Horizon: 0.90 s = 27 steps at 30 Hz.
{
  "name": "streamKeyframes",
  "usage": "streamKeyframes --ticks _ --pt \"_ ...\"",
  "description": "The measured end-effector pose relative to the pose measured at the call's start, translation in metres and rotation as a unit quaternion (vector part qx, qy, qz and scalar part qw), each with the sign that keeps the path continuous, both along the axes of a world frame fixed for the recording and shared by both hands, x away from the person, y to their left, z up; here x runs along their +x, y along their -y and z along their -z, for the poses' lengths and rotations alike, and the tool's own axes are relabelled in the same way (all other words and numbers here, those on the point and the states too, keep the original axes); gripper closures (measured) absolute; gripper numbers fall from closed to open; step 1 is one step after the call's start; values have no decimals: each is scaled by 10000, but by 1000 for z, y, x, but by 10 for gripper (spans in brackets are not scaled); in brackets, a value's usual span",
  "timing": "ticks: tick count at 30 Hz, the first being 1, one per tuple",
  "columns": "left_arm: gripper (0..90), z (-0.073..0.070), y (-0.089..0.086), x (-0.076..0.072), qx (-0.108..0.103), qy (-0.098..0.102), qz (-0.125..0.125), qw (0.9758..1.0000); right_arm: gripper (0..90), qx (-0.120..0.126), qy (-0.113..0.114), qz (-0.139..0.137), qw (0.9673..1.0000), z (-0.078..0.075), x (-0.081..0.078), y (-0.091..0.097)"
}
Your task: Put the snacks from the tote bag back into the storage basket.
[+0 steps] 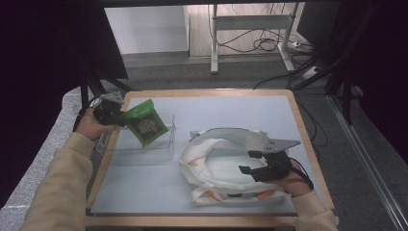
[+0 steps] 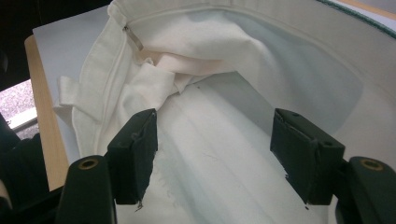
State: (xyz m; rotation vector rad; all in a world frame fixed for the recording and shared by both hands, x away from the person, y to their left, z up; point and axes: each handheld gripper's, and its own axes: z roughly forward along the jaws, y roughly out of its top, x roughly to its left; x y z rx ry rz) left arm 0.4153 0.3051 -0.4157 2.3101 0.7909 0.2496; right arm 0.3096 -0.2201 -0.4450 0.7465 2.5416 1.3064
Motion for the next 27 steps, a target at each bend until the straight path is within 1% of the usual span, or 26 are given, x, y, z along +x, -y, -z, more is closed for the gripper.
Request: streamKeyframes --ticks 4,10,13,15,18,25,26,27 --pt "758 5 7 6 52 -88 75 9999 318 -8 -5 -2 10000 0 0 0" --pt "758 8 17 16 244 -197 170 9994 318 -15 -9 -7 10000 1 1 1" --pt "758 7 20 19 381 -226 207 9988 318 -17 -6 9 10000 1 1 1" --pt "758 6 20 21 447 -233 228 9985 318 -20 -4 7 10000 1 1 1" --pt "758 5 19 21 421 -236 232 9986 318 -23 2 4 10000 1 1 2" --pt "758 6 17 21 507 -259 296 9979 318 -28 1 6 10000 1 1 1" --pt "758 6 18 21 551 -274 327 9976 318 -30 3 5 10000 1 1 1" --pt "757 7 19 23 656 -281 390 9967 318 -35 4 4 10000 1 1 1"
